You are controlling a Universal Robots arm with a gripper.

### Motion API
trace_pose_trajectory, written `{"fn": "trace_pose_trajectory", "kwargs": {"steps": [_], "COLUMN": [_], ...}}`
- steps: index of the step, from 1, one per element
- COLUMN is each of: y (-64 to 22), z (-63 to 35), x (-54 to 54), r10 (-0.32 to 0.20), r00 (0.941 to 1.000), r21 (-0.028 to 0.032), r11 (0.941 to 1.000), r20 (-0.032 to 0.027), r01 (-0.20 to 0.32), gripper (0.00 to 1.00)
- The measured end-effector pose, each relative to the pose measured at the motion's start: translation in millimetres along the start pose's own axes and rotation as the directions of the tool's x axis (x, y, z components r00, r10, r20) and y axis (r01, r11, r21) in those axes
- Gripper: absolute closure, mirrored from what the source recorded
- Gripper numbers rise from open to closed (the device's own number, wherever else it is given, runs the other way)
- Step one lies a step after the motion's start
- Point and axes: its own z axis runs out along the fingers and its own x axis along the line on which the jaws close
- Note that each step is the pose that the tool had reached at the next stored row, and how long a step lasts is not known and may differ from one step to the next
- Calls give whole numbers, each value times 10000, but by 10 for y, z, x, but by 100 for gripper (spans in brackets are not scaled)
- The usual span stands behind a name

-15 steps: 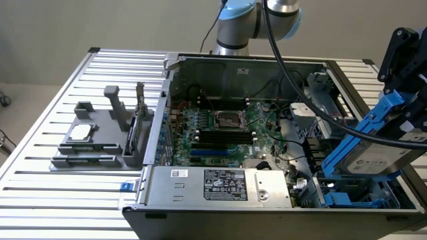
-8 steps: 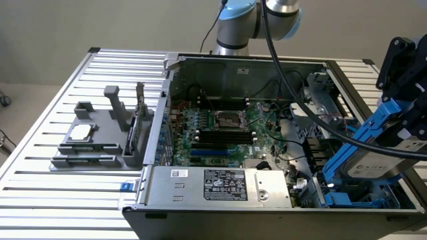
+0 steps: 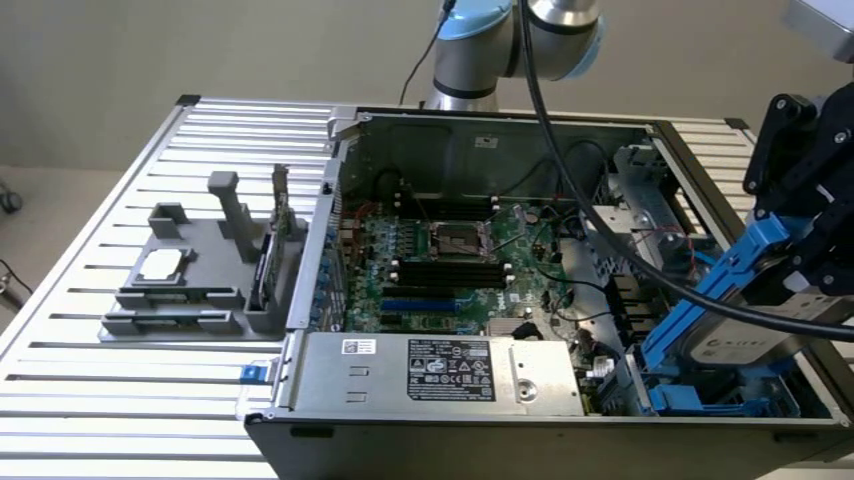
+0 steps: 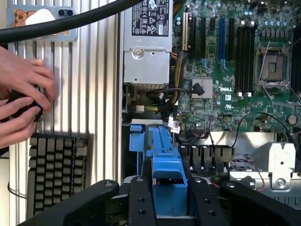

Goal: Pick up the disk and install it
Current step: 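Insert the disk into the insertion slot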

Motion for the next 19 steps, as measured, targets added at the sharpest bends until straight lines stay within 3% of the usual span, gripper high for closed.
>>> {"fn": "trace_pose_trajectory", "kwargs": {"steps": [8, 19], "y": [21, 42], "z": [68, 154], "x": [4, 4], "r10": [17, 16], "r00": [10000, 10000], "r21": [30, 144], "r11": [10000, 9999], "r20": [1, -1], "r01": [-17, -16], "gripper": [67, 67]}}
